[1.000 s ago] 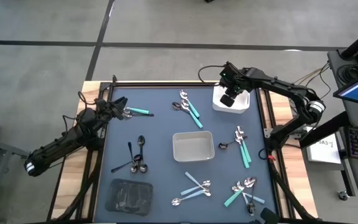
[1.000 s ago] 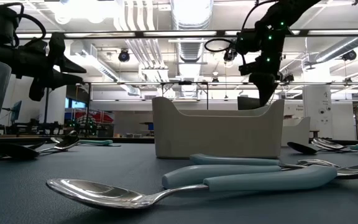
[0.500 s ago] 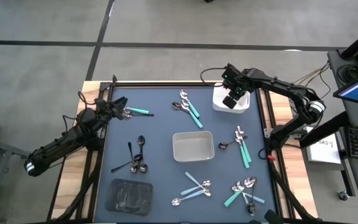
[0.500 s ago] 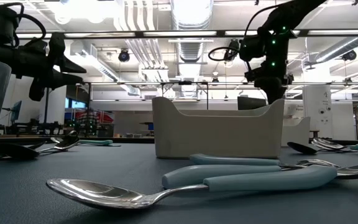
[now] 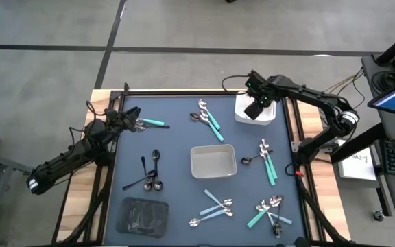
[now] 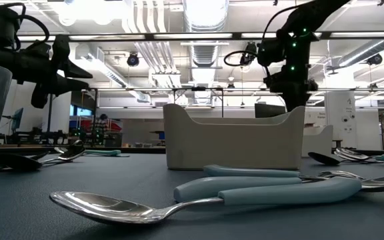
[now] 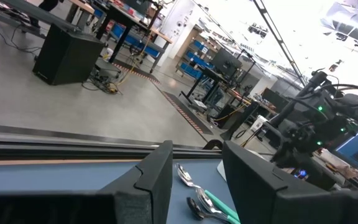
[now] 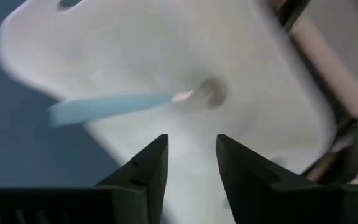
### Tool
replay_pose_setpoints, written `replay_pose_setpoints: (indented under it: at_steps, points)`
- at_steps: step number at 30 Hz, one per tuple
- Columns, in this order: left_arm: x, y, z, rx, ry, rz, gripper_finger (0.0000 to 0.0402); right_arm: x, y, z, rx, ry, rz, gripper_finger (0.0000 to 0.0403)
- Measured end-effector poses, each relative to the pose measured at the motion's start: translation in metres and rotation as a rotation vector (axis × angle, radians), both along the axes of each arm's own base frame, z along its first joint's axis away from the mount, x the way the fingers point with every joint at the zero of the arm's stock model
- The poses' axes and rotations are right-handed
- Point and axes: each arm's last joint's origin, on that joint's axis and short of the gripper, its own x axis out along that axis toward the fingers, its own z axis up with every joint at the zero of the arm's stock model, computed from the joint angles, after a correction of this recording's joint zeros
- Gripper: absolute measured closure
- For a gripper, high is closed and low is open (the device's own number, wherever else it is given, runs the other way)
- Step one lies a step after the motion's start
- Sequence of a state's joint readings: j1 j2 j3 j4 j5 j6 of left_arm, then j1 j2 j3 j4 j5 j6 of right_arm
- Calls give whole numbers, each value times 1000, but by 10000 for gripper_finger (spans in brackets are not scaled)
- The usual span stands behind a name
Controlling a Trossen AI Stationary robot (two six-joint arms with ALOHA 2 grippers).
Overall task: Sort silverware by color (type)
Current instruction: Put the green spoon into the gray bin
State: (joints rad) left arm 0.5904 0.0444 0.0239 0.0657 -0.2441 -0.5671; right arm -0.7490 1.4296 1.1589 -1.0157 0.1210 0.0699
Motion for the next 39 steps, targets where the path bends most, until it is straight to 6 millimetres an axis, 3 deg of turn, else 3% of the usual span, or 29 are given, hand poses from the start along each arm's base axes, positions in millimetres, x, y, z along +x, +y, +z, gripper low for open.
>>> replay_pose_setpoints:
  at_steps: [3, 6, 23, 39]
  points:
    - [0, 0, 0, 0, -1, 0, 278, 1, 12, -2, 210, -90, -66, 268]
    - [0, 0, 0, 0, 0, 0, 278, 5, 31, -4, 356, -72, -107, 269]
    - [0, 0, 0, 0, 0, 0, 278, 18, 151, -43, 457, 273, -154, 282]
    - [0, 0, 0, 0, 0, 0, 278, 10, 178, -95, 467, 182, -276, 282]
